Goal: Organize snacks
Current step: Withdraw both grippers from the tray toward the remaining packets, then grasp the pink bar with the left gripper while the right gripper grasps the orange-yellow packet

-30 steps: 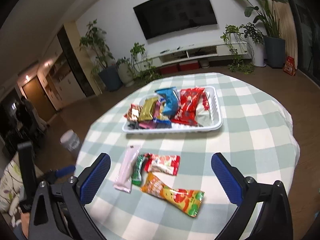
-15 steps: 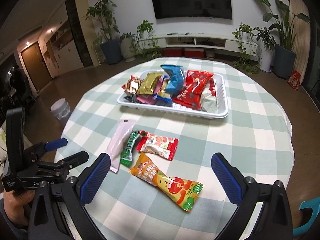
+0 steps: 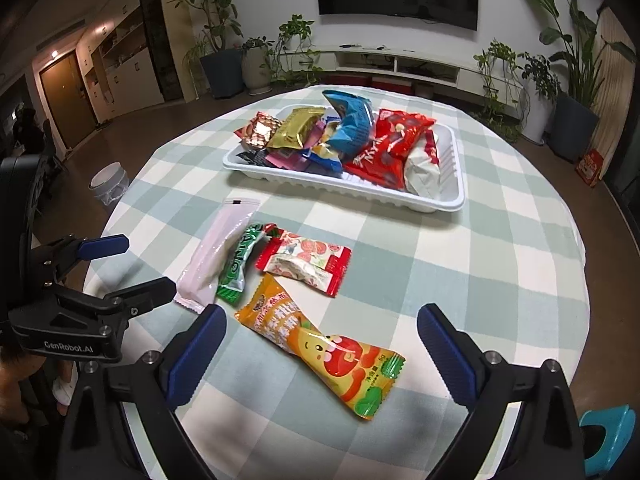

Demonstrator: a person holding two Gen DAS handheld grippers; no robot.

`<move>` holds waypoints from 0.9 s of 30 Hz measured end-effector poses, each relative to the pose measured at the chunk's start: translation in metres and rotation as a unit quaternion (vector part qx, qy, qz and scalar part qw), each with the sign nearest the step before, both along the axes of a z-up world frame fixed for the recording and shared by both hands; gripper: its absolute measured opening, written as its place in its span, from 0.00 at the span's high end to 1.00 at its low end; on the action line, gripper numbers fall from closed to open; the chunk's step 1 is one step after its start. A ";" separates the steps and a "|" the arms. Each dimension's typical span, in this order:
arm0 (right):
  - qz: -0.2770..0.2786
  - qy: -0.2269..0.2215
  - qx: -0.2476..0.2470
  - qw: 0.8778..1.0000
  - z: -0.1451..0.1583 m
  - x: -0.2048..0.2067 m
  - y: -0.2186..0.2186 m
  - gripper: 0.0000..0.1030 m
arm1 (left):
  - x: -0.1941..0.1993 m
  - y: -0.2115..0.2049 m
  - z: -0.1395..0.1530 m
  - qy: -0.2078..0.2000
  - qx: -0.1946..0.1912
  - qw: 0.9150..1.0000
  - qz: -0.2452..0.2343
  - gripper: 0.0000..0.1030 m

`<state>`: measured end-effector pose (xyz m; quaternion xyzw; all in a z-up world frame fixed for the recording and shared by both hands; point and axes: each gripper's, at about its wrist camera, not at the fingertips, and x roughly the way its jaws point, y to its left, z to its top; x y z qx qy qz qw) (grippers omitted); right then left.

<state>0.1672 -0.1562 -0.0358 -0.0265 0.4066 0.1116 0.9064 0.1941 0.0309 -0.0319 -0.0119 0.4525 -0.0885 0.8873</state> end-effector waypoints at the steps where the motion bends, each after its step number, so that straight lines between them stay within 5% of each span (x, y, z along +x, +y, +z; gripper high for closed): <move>1: -0.002 0.001 0.001 1.000 -0.001 0.001 -0.001 0.04 | 0.003 -0.002 0.001 -0.001 0.003 1.000 -0.001 0.00; 13: 0.000 0.021 -0.018 1.000 -0.013 0.004 0.003 0.06 | 0.040 -0.023 -0.014 0.041 0.031 0.999 -0.010 0.01; 18: -0.011 0.035 -0.015 0.999 -0.019 0.007 -0.002 0.06 | 0.050 -0.019 -0.020 0.052 0.024 0.998 -0.013 0.36; 27: -0.006 0.041 -0.015 0.999 -0.020 0.007 -0.001 0.07 | 0.066 -0.020 -0.024 0.067 0.041 0.996 -0.036 0.37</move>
